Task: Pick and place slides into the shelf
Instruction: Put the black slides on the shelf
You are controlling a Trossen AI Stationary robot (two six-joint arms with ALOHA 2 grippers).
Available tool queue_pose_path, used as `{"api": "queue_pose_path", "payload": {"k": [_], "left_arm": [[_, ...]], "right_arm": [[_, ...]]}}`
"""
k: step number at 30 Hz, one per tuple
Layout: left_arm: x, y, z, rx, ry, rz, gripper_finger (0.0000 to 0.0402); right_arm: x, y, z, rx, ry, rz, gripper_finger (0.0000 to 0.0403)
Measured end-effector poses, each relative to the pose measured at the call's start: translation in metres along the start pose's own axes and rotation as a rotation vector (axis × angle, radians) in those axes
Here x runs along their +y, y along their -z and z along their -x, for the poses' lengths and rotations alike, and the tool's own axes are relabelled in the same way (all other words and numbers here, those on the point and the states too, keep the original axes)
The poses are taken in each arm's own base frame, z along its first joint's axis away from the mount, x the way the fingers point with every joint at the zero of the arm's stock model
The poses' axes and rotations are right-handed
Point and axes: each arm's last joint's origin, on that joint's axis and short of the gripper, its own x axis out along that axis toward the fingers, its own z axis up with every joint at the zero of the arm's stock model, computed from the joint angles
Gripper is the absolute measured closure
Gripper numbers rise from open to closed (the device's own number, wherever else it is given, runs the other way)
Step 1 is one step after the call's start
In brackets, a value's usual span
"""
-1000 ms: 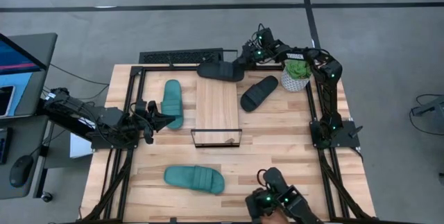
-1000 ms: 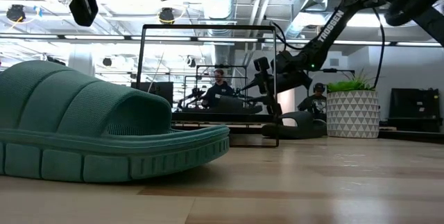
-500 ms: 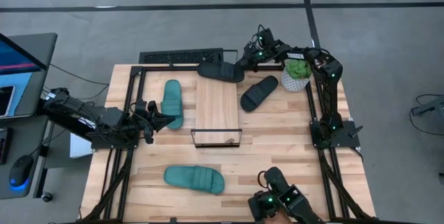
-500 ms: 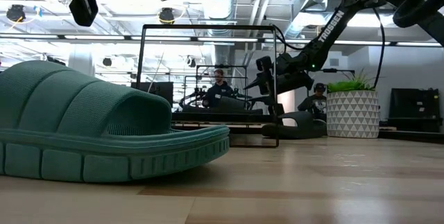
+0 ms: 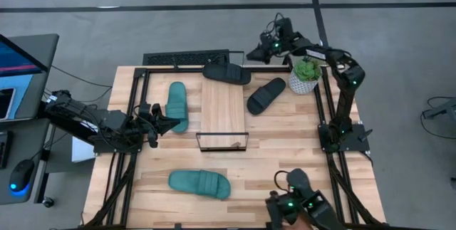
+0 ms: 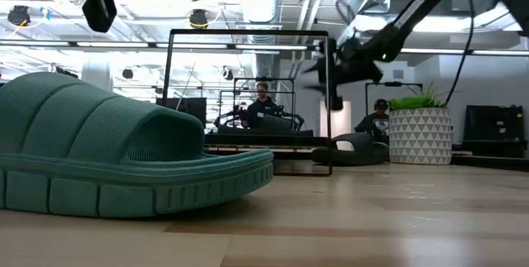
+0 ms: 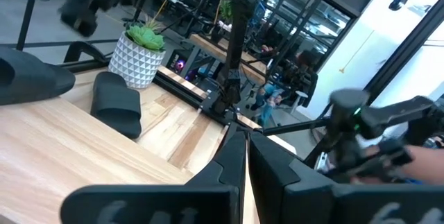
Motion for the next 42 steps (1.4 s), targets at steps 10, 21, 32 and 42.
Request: {"api": "queue_pose_path", "payload": {"k": [10,21,32,42], "left_arm": [[0.001,0.0,0.0,-0.007,-0.017,-0.003,0.0395],[0.001,0.0,0.0,-0.006,-0.018,-0.003,0.0395],[0.001,0.0,0.0,-0.006,-0.025,-0.019,0.0395],[0.003,0.003,0.0,0.019,-0.041,-0.036,0.0395]], "right_arm": [[0.102,0.013,0.041,-0.061,-0.08,0.338,0.0278],[0.193,0.084,0.06,-0.042,-0.037,0.817,0.0286],[0.222,0.169,0.042,0.125,0.536,1.062,0.0286],[0.208,0.189,0.017,0.142,0.907,0.694,0.0286]]}}
